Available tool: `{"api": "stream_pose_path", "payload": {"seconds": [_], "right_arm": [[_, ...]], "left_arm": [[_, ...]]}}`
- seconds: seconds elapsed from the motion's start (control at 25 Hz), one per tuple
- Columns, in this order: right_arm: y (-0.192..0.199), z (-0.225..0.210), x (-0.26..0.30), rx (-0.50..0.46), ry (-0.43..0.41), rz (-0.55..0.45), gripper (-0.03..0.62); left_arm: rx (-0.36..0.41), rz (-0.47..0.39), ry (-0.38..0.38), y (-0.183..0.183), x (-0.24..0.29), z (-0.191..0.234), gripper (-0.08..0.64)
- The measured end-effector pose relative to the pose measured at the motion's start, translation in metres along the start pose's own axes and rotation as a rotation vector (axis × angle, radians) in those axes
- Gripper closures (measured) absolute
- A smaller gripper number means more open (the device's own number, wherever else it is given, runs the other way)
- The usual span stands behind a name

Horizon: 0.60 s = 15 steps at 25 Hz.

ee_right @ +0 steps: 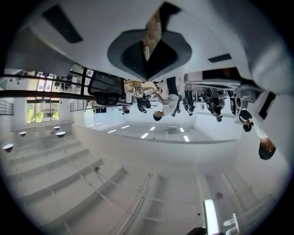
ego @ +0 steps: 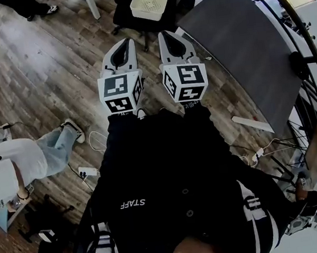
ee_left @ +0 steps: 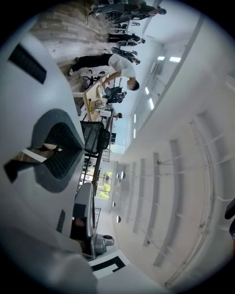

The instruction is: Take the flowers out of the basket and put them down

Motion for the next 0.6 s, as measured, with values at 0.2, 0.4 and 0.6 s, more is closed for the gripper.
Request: {"api": "stream_pose_path", "payload": {"seconds": [0.2, 0.4, 0.6], "right_arm": [[0.005, 0.012, 0.013, -0.007, 0.003, 0.006, 0.578], [0.013, 0.01, 0.021, -0.009, 0.013, 0.024, 0.578], [0.023, -0.01, 0.036, 0.005, 0.038, 0.044, 0.578]], "left_arm": [[-0.002, 0.009, 0.002, 0.004, 0.004, 0.016, 0.56], [-0.015, 0.027, -0.003, 0.01, 0.013, 0.026, 0.56], [-0.037, 0.05, 0.0, 0.019, 0.031, 0.034, 0.56]]}}
Point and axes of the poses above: the fingertips, and each gripper's own axes: x forward along the fingers, z to its left, y out of its underside, the point moved 2 cm from there along -x, backward along the fingers, and after that the axes turned 9 degrees about -y, right-handed, at the moved point
